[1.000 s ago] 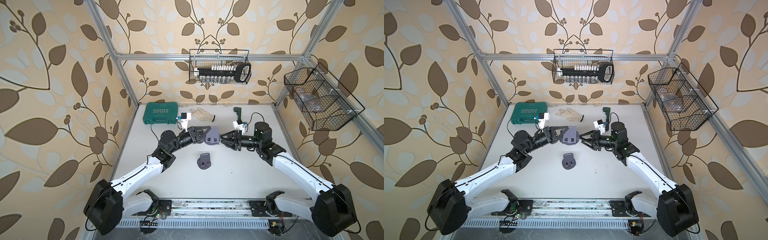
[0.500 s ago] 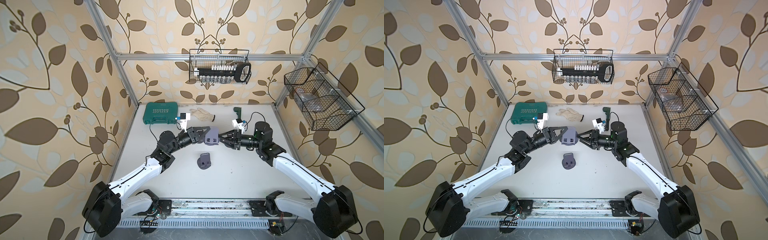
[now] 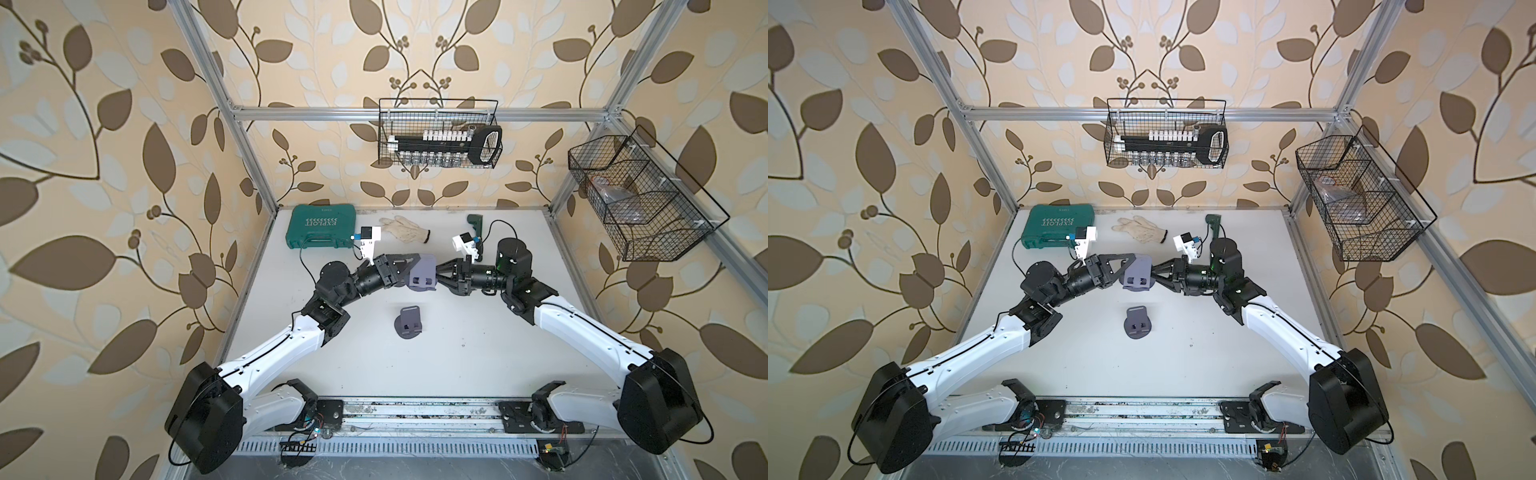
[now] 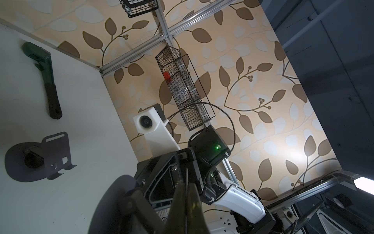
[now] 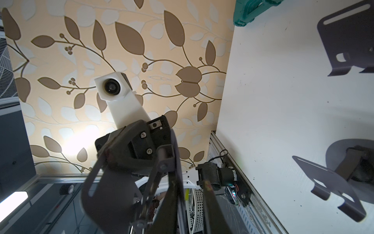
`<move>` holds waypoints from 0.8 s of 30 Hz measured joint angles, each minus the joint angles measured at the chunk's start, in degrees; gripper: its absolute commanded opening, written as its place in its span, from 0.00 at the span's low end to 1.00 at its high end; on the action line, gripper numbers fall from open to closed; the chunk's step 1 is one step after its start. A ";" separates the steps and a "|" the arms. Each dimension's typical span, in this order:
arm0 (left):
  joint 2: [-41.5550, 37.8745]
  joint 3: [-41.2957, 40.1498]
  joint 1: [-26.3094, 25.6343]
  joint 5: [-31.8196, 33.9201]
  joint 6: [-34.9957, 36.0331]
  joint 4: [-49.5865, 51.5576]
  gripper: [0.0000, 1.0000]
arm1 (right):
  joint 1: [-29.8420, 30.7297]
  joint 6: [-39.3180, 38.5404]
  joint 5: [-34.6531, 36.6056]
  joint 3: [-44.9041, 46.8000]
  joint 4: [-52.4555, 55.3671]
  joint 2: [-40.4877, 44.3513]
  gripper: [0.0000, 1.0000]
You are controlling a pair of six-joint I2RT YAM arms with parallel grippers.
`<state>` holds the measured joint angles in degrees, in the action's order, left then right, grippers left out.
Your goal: Open the phone stand
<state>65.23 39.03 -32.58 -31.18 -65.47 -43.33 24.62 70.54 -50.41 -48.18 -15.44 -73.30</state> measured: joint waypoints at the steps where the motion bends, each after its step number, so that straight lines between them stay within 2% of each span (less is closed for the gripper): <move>1: 0.42 0.00 0.00 -0.17 -0.17 -0.17 0.00 | 0.00 0.02 0.15 -0.13 -0.24 -0.33 0.10; 4: 1.73 0.00 -0.02 -1.18 -1.03 -1.20 0.00 | -0.04 0.20 0.72 -0.59 -0.68 -1.49 0.10; 7: 2.14 -0.07 0.33 -1.16 -1.29 -1.49 0.00 | -0.02 0.26 0.76 -0.72 -1.03 -2.19 0.00; 19: 1.97 -0.96 0.57 -1.38 0.37 -3.08 0.00 | 0.50 0.42 1.44 -0.09 -0.79 -2.27 0.00; 24: 2.01 -0.98 0.37 -2.54 4.28 -0.98 0.00 | 0.50 3.82 -1.68 5.16 -8.37 -4.74 0.00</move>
<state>67.24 38.04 -32.21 -33.71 -61.19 -44.31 25.12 74.37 -52.10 -43.03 -23.81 -78.04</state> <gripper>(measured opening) 0.049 0.048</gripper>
